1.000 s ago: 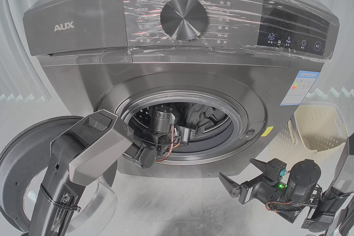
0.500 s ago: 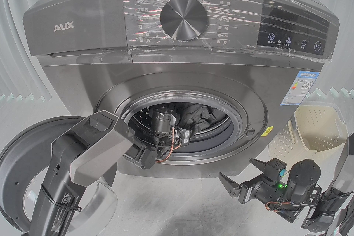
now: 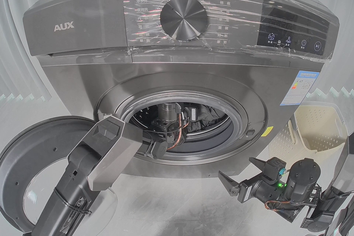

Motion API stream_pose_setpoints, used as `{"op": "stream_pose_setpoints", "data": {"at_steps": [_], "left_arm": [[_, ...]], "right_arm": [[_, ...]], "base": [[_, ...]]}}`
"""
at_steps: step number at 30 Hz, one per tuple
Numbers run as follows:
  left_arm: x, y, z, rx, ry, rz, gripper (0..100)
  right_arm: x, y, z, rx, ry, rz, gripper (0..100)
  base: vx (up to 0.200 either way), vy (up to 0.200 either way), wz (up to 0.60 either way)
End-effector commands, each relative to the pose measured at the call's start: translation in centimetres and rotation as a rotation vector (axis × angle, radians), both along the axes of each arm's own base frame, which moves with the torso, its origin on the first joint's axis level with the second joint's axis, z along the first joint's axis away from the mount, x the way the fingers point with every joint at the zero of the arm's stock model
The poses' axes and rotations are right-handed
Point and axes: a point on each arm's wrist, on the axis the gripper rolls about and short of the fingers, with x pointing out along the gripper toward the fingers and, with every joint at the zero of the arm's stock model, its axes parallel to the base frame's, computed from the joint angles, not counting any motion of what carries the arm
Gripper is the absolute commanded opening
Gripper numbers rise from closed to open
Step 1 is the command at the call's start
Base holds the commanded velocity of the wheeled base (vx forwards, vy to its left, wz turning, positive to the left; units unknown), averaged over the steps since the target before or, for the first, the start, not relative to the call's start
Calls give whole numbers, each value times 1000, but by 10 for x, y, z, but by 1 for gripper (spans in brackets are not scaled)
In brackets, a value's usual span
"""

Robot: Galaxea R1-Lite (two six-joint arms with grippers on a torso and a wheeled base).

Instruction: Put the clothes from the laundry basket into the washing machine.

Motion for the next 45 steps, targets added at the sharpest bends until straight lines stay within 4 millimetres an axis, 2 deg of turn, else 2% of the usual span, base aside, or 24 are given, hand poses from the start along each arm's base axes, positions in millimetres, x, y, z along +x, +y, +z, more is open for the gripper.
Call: {"op": "stream_pose_setpoints", "data": {"at_steps": [1, 9, 14, 18, 19, 22, 24, 27, 31, 33, 34, 39, 45], "left_arm": [[14, 0, -19, -24, -29, 45, 0], [25, 19, -14, -38, -42, 89, 0], [30, 31, 9, -53, -71, 124, 0], [31, 34, 15, -57, -80, 132, 0], [31, 34, 16, -58, -83, 132, 100], [27, 30, 29, -68, -94, 123, 100], [25, 31, 30, -64, -88, 121, 100], [0, 24, 32, -12, 0, 77, 100], [-20, 20, 25, 33, 70, 30, 100], [-33, 18, 14, 68, 128, -20, 100], [-33, 18, 14, 68, 128, -20, 100], [-50, 25, -18, 166, 258, -50, 100], [-49, 27, -37, 212, 287, -62, 100]], "right_arm": [[0, 0, 0, 1, -1, -1, 100], [0, 0, -1, -2, 2, -1, 100], [-1, -1, 0, -2, 2, 1, 100], [0, 0, -1, -2, 2, 1, 100], [0, 0, -1, -2, 2, 1, 100], [-1, 0, -1, -3, 5, 0, 100], [-1, 0, -1, -3, 5, 0, 100], [0, 0, -1, -2, 4, 0, 100], [-1, 0, -1, -2, 6, 1, 100], [0, 1, -3, -5, 9, 3, 100], [0, 1, -3, -5, 9, 3, 100], [-1, 1, -3, -8, 12, 6, 100], [-1, 1, -3, -8, 12, 4, 100]], "base": [[0, 0, 0], [0, 0, 0], [0, 0, 0], [0, 0, 0], [0, 0, 0], [0, 0, 0], [0, 0, 0], [0, 0, 0], [0, 0, 0], [0, 0, 0], [0, 0, 0], [0, 0, 0], [0, 0, 0]]}}
